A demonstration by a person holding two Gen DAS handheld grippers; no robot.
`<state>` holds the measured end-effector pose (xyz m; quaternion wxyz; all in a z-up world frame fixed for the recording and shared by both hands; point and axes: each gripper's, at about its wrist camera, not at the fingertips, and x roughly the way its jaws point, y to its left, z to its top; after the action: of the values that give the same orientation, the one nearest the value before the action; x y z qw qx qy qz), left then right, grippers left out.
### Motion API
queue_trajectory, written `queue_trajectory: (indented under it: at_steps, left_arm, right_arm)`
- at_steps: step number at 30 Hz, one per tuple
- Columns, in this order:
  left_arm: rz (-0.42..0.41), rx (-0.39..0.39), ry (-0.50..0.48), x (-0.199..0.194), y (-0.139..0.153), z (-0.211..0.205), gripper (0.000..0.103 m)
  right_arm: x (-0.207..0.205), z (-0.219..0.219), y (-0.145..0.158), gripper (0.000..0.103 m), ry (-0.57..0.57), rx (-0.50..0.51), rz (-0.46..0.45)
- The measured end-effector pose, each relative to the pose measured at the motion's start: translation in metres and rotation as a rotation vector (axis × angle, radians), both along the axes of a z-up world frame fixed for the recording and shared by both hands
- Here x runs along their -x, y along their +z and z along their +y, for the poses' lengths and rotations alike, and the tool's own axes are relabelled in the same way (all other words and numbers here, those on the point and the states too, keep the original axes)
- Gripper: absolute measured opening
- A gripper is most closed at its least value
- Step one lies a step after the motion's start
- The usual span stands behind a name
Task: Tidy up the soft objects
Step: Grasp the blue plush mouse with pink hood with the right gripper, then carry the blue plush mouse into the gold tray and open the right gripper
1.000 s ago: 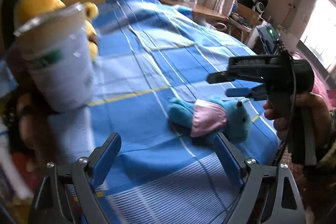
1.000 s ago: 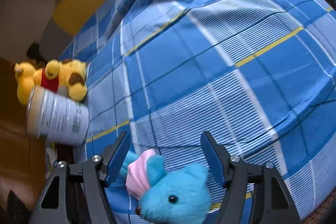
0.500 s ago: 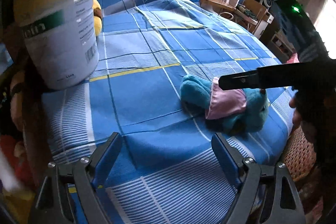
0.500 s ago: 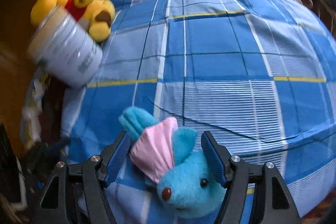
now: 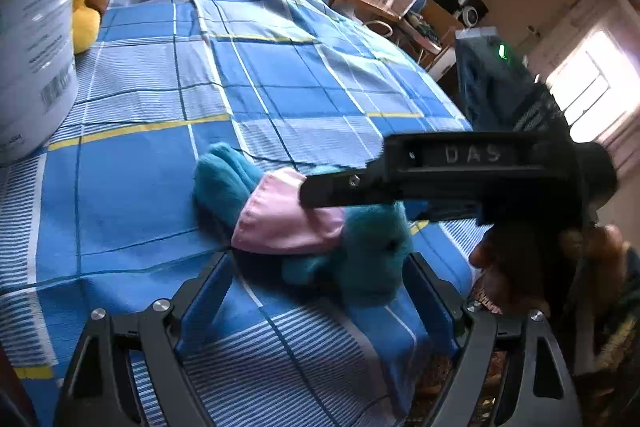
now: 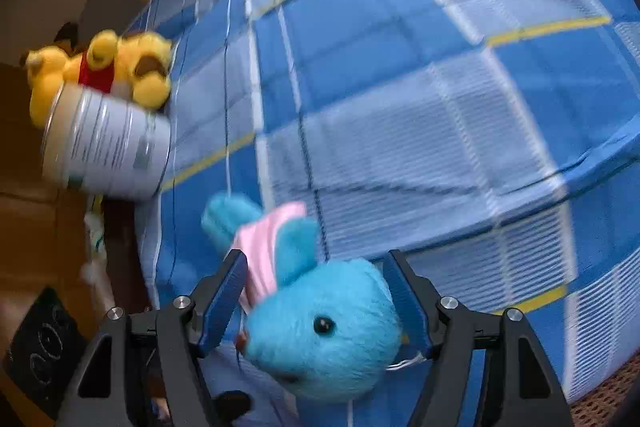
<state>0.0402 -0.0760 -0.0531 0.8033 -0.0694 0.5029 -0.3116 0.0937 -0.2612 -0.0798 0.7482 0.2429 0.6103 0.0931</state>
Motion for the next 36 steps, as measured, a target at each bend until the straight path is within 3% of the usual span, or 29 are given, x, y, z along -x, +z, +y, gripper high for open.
queue_trajectory:
  at_steps: [6, 7, 8, 9, 13, 21, 25, 36]
  left_arm:
    - [0.019, -0.01, 0.008, 0.0, -0.009, 0.005, 0.087]
    - [0.014, -0.006, 0.009, 0.0, -0.008, 0.005, 0.087]
    - [0.007, -0.01, 0.006, 0.001, -0.009, 0.005, 0.087]
    - [-0.001, -0.02, 0.006, 0.001, -0.01, 0.004, 0.087]
    - [-0.021, -0.023, -0.007, 0.004, -0.016, 0.008, 0.076]
    - [-0.106, -0.078, -0.035, 0.012, -0.006, 0.006, 0.067]
    - [-0.162, -0.112, -0.025, 0.017, 0.008, 0.015, 0.067]
    - [-0.287, -0.211, 0.051, 0.041, 0.048, 0.047, 0.068]
  right_arm:
    - [-0.001, 0.027, 0.002, 0.074, 0.123, -0.001, -0.015]
    - [0.0, 0.031, 0.003, 0.072, 0.145, -0.006, -0.018]
    - [0.001, 0.036, 0.003, 0.062, 0.168, -0.021, -0.02]
    - [0.002, 0.044, 0.003, 0.061, 0.211, -0.057, -0.022]
    - [0.007, 0.06, 0.005, 0.059, 0.296, 0.031, -0.043]
    - [0.004, 0.06, 0.004, 0.061, 0.308, 0.024, -0.056]
    - [0.009, 0.066, 0.012, 0.056, 0.329, -0.023, -0.113]
    - [0.031, 0.108, 0.052, 0.055, 0.361, -0.08, -0.283]
